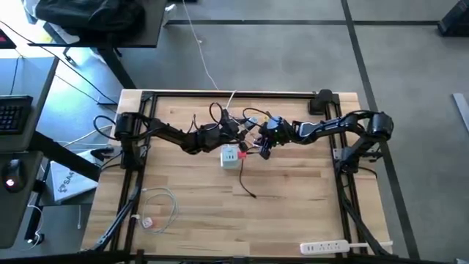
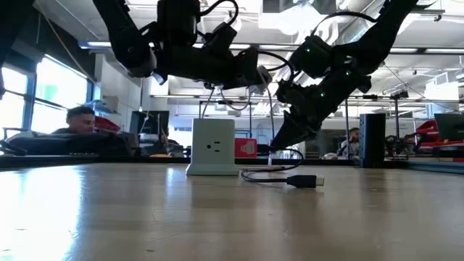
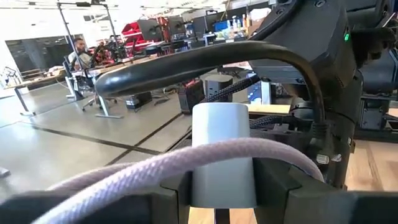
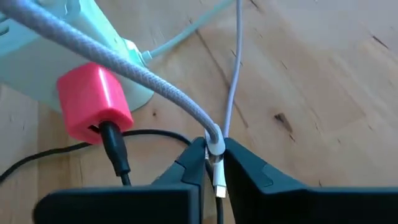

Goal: Insert USB
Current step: Insert the light pink charger cable into the white charger adapter

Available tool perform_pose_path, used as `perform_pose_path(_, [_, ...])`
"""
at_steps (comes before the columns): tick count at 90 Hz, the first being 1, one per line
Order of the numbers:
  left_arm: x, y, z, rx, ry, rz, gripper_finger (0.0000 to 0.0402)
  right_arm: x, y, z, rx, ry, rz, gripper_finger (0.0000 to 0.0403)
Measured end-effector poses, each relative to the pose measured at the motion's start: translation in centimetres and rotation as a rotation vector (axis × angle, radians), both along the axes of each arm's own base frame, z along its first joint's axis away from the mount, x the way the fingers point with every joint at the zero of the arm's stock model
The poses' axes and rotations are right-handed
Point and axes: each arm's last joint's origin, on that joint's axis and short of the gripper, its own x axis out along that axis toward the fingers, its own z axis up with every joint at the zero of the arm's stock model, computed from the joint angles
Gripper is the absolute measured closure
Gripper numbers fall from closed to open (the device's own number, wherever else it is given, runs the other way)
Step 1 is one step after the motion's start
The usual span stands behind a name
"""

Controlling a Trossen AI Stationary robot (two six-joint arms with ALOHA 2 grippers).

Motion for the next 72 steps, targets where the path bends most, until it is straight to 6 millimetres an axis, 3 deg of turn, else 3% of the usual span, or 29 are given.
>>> perform_pose_path(24, [0.0, 0.01, 0.0, -0.001, 0.0, 0.0, 0.0308, 0.0, 0.0, 0.0, 0.0, 0.0, 0.0, 0.0328])
perform_pose_path(72, [-0.02, 0.04, 0.0, -0.001, -0.001, 0.011, 0.0308, 0.09, 0.07, 0.08, 0.016, -0.016, 0.011, 0.0371])
